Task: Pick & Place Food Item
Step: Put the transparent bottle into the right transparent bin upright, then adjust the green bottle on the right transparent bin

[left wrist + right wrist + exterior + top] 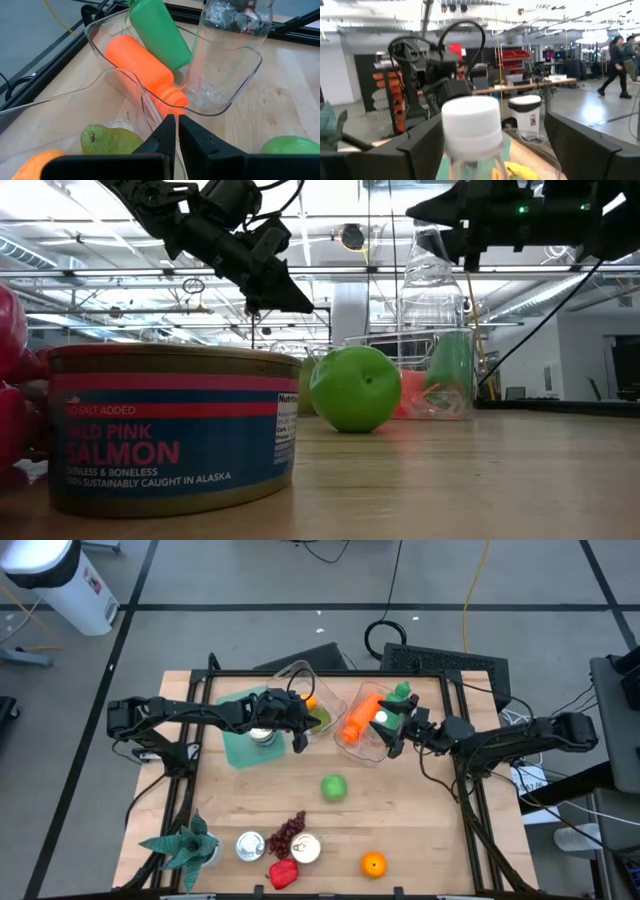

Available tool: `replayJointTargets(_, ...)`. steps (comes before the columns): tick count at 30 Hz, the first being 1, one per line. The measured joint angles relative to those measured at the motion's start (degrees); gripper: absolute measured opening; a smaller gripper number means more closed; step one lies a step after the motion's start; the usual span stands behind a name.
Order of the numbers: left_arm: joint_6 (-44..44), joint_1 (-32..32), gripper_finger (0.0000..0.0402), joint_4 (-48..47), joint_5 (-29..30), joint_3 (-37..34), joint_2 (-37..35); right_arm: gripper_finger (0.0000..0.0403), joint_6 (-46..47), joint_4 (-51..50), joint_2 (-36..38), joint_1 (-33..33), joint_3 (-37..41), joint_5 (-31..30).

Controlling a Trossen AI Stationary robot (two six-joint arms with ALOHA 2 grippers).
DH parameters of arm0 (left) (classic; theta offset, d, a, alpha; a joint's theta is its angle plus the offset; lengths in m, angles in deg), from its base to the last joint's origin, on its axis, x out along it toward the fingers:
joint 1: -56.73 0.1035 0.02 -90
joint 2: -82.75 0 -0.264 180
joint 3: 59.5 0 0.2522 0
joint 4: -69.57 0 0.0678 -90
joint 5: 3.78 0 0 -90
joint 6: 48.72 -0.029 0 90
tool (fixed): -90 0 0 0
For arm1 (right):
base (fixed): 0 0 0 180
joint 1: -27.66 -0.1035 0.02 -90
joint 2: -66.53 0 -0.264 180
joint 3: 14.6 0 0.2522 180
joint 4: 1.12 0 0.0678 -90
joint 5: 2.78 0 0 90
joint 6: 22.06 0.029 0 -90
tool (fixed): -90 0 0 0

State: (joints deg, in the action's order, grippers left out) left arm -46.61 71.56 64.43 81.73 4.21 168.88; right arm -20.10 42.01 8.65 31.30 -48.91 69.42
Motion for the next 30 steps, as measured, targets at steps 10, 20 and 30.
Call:
replayJointTargets(10, 0.0, 0.0, 0.0031, -0.4, -0.2, 0.0, 0.0, 0.0354, 0.3, -28.3, 9.4, -2.4, -9.3, -0.5)
replayJointTargets(20, 0.1, 0.0, 0.0031, -0.8, -0.8, 0.0, 0.0, 0.0355, -1.5, -43.9, 20.3, -7.4, -17.4, -6.9)
replayJointTargets(30, -0.3, 0.0, 0.0031, -0.7, -0.8, 0.0, 0.0, 0.0350, 3.7, -72.4, 25.6, 5.4, -26.1, -17.9)
